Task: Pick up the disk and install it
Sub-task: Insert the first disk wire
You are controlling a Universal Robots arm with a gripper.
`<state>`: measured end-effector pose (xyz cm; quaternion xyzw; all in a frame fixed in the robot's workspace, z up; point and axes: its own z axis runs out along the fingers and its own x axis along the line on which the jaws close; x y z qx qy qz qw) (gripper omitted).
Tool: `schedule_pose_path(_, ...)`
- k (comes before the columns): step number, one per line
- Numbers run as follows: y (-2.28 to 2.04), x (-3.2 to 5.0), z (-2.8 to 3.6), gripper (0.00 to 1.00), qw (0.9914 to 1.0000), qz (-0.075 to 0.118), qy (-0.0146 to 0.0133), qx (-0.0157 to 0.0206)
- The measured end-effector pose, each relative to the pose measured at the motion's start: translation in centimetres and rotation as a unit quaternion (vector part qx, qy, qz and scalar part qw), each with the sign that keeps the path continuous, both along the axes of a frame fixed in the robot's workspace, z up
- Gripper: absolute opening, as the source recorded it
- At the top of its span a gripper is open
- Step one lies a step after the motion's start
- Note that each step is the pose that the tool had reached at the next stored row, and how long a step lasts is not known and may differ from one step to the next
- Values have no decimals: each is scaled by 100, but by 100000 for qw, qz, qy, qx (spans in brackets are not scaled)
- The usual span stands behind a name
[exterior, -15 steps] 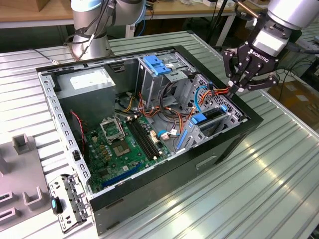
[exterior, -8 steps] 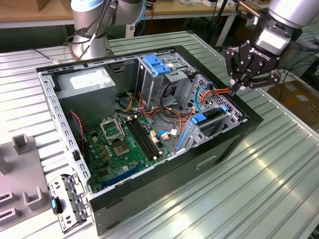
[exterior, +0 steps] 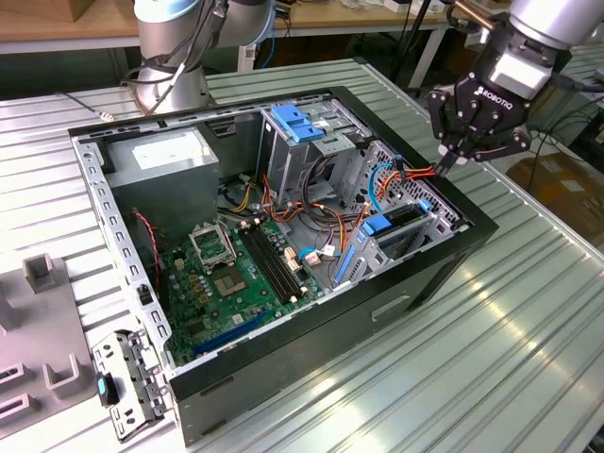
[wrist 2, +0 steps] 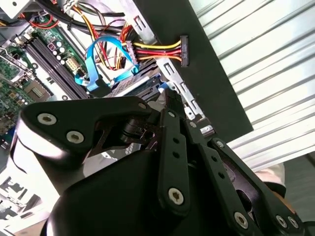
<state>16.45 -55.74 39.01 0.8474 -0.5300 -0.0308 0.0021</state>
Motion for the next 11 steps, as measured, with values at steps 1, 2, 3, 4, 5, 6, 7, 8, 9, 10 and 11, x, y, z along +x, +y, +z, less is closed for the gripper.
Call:
schedule_pose_path(1, 7, 9, 0, 11, 100000, 152, 1, -10)
schedule_pose_path(2, 13, 17, -1, 11, 100000, 312, 0, -7)
schedule_pose_path(3, 25, 29, -2, 11, 99998, 594, 1, -22)
schedule_pose_path(4, 36, 39, -3, 11, 99996, 869, 2, -37)
schedule_pose_path(5, 44, 45, -4, 11, 99994, 1134, 0, -41)
schedule_pose_path(6, 47, 48, -5, 11, 99989, 1479, 3, -44)
schedule_pose_path(7, 47, 49, -6, 11, 99980, 1988, 2, -40)
schedule_pose_path(8, 47, 49, -7, 11, 99964, 2700, 2, -42)
schedule_pose_path(9, 48, 50, -10, 11, 99883, 4843, -1, -51)
schedule_pose_path(10, 48, 50, -13, 11, 99822, 5960, -1, -47)
schedule_pose_path(11, 48, 50, -16, 11, 99759, 6934, -2, -47)
